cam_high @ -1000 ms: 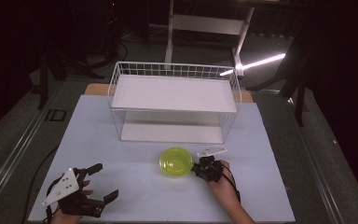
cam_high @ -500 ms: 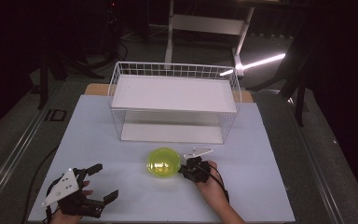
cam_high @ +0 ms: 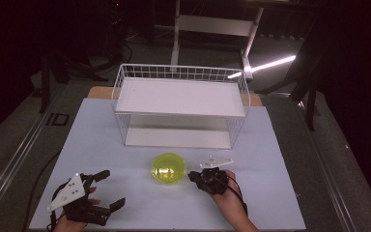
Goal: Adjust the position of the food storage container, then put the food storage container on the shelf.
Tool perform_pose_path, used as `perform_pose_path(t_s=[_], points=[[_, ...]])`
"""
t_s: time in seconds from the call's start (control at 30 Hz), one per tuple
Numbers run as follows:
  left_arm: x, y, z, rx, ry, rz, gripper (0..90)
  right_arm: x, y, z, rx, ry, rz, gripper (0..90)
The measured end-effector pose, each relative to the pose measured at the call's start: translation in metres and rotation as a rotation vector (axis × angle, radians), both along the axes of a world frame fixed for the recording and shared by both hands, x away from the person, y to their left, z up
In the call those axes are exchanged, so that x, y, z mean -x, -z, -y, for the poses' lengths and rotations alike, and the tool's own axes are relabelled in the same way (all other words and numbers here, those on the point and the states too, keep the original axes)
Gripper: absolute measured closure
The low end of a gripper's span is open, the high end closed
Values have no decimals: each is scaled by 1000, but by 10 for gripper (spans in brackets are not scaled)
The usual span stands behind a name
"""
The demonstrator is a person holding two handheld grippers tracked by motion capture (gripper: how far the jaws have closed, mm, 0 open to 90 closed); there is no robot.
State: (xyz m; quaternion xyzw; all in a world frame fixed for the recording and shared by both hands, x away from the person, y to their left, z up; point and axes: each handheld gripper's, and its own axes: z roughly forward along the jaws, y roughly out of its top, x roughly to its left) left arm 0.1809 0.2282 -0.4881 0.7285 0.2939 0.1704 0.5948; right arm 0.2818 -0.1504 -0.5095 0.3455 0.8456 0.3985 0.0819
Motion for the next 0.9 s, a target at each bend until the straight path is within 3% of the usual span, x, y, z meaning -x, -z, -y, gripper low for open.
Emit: perform_pose_path(t_s=[0.07, 0.27, 0.43, 0.63, 0.7, 0.9], points=[[-2, 0, 3, -15, 8, -3, 5, 4, -5, 5, -26, 8, 9, 694], [-7, -2, 10, -3, 30, -16, 5, 13, -19, 14, -115, 22, 42, 368], [-16, -8, 19, -49, 65, -55, 5, 22, -30, 14, -169, -1, 78, 175], [-26, -18, 29, -57, 80, -79, 5, 29, -43, 7, -195, -33, 119, 142], [-29, -22, 32, -63, 76, -89, 5, 30, -46, 4, -183, -38, 145, 137], [-37, -34, 36, -20, 75, -138, 5, 30, -53, -5, -158, -54, 191, 158]])
